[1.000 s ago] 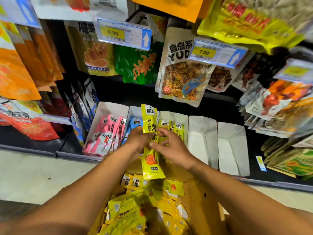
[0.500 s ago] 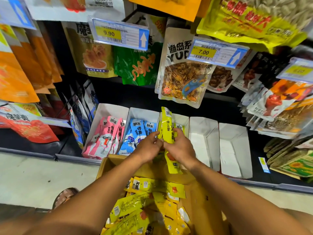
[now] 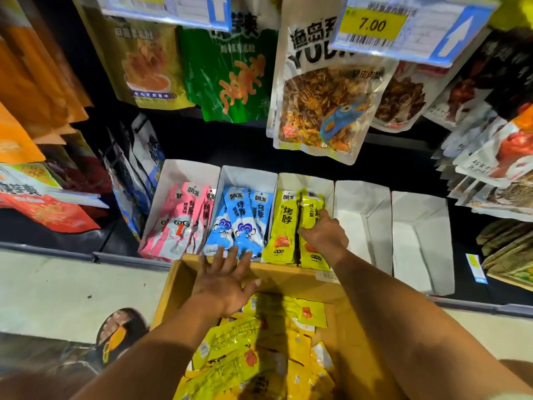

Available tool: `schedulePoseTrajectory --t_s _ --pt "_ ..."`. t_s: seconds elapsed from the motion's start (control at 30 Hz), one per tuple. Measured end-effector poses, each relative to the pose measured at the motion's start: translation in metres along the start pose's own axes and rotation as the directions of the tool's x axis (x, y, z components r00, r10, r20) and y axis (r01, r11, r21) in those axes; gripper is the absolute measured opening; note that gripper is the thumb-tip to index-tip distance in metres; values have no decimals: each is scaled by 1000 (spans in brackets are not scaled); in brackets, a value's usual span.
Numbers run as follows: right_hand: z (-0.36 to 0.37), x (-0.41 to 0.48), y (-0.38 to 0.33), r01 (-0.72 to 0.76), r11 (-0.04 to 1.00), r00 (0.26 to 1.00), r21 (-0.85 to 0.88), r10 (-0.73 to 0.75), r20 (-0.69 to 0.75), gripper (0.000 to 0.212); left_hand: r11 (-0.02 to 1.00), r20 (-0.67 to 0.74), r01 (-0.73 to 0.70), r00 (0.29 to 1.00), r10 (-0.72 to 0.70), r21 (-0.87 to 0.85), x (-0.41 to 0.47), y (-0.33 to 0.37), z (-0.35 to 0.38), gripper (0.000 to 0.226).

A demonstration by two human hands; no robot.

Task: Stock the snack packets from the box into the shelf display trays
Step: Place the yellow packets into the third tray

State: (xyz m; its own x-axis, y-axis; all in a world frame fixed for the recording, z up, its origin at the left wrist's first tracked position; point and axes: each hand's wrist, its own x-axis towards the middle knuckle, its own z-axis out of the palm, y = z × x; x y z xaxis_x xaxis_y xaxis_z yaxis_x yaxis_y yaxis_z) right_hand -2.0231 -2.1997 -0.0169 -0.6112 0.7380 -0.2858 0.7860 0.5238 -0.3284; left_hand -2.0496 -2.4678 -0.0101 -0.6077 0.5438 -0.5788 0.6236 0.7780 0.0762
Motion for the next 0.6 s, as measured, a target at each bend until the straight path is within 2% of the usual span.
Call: schedulePoseTrajectory --t_s 0.33,0.5,0.6 --pt "26 13 12 30 999 999 -43 -28 39 67 1000 30 14 999 -15 21 5 -1 4 78" --pt "23 10 18 65 997 996 -52 -62 57 68 1000 38 10 999 -11 27 4 -1 3 85" --pt "14 3 19 95 994 994 -58 -91 56 67 1000 10 -2 1000 2 21 2 -3 2 77"
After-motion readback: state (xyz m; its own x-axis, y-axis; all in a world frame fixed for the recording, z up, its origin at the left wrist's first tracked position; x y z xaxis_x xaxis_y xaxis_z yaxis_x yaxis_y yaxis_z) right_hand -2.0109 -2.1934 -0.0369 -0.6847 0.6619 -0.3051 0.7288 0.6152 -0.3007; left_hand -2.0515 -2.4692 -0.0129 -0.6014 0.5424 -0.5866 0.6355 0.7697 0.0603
